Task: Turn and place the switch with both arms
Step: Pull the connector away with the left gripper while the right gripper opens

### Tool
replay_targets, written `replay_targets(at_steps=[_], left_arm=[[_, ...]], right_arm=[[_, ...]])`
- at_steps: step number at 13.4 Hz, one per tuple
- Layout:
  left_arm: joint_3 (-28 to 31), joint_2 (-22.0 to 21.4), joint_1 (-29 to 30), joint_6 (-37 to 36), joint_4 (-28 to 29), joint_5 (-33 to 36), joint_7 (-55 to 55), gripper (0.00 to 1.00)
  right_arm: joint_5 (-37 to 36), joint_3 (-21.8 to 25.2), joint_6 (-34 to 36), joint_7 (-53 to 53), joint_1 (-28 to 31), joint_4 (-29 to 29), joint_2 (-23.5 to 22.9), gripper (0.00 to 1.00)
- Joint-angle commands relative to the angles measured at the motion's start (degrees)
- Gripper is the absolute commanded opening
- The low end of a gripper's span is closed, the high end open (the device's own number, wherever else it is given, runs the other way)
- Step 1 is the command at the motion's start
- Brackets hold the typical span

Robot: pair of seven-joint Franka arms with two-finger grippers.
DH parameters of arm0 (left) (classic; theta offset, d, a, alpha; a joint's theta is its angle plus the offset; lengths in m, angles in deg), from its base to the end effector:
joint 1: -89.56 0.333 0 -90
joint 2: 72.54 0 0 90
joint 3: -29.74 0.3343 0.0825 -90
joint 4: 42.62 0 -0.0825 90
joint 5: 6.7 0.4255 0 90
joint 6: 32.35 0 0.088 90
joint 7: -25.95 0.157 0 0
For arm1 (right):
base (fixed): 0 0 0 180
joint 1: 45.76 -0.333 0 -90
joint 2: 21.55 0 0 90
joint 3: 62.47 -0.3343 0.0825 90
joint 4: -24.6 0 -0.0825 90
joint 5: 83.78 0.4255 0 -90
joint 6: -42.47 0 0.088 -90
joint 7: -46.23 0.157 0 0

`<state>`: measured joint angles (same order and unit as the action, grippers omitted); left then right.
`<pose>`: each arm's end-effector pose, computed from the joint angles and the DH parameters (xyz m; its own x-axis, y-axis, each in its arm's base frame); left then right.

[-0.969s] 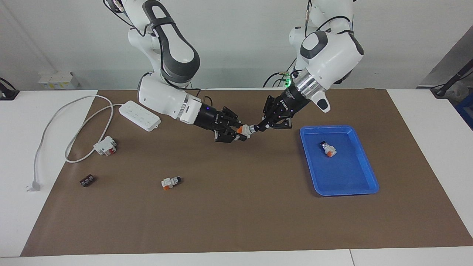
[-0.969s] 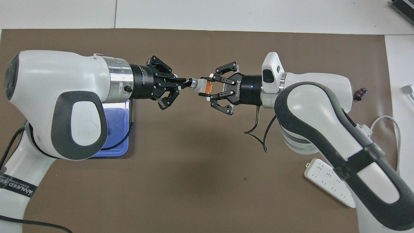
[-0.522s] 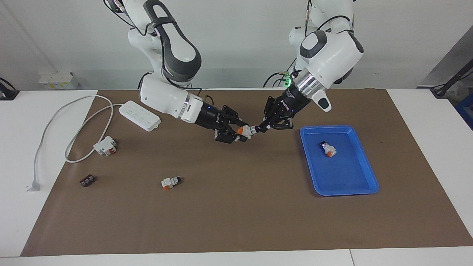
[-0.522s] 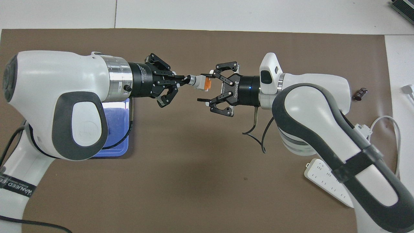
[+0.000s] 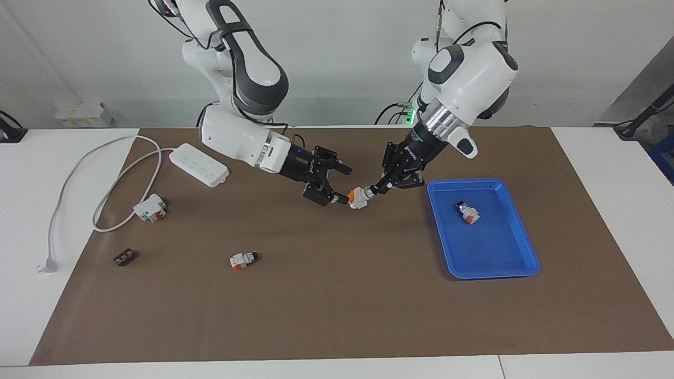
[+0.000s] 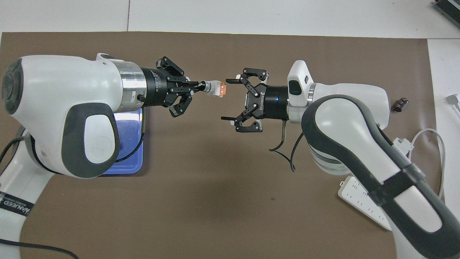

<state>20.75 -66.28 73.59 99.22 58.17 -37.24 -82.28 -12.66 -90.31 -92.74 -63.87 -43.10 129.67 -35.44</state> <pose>0.6207 -0.3179 0.5134 -0.0822 0.8131 -0.5763 0.9675 0.2038 0.1496 0.6358 0.3279 0.4302 -0.0381 0.4642 0.8849 0.9831 -0.1411 0.1163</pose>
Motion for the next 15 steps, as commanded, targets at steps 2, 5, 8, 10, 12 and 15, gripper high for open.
replay_targets(at_steps=[2,5,8,10,12,15], left_arm=[[0.37,0.60,-1.52,0.01,-0.59,6.89,5.90,0.00],[0.37,0.07,-1.52,-5.59,-0.50,14.43,16.25,0.00],[0.55,-0.45,-0.82,-12.71,-0.59,18.93,29.87,0.00],[1.07,-1.42,-0.12,-18.51,-0.51,22.52,40.84,0.00],[1.08,-1.77,2.42,-22.56,-0.51,24.12,51.22,0.00],[1.08,-2.21,6.38,-24.07,0.37,25.35,64.76,0.00]], right_arm=[[-2.62,0.33,-0.75,-0.38,0.85,1.63,2.46,1.00],[-18.94,0.42,-1.20,9.87,1.64,0.58,3.59,1.00],[-35.91,0.42,-0.85,22.26,1.73,-1.26,6.06,1.00],[-42.27,0.51,0.46,32.87,3.57,-2.50,6.50,1.00],[-45.69,0.51,7.56,45.10,6.03,-4.25,7.46,1.00],[-57.90,0.59,12.41,58.47,7.89,-8.03,7.90,1.00]])
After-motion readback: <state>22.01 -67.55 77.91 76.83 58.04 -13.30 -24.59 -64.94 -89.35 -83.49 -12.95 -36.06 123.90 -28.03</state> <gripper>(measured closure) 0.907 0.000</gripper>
